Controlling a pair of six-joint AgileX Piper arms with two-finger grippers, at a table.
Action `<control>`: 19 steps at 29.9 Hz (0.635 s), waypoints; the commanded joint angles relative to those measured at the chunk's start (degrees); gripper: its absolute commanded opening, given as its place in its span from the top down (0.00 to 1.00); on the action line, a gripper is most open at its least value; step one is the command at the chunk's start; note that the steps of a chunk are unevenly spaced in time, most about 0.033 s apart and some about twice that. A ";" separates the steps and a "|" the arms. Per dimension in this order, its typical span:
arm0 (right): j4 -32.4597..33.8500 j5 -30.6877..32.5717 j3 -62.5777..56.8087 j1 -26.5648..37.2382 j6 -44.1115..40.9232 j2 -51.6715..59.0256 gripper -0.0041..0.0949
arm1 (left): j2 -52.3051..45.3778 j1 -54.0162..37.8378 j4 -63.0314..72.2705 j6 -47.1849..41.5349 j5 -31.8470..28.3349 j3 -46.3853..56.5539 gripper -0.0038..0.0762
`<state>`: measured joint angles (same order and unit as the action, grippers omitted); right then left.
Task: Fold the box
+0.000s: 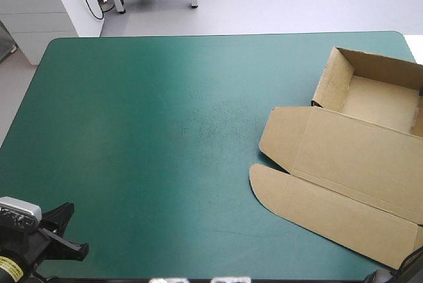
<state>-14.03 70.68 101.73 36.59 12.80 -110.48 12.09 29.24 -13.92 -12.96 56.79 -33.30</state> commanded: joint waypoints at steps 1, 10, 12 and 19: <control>-0.01 0.57 1.84 0.32 -0.36 3.23 0.42 | 0.78 0.30 -0.64 -0.50 -3.28 -1.22 0.96; 0.81 0.67 1.88 0.32 -0.60 6.91 0.28 | 0.78 0.30 -0.51 -0.50 -2.39 -1.22 0.96; 0.15 0.67 1.88 0.32 -0.60 8.87 0.28 | 0.78 0.30 -0.51 -0.50 -1.92 -1.22 0.96; -7.86 0.67 1.88 0.12 1.11 17.25 0.38 | 0.78 0.30 -0.76 -0.11 -0.90 -1.22 0.96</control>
<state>-18.04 70.93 101.77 36.59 12.44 -98.55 12.09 29.24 -13.92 -12.91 58.93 -33.30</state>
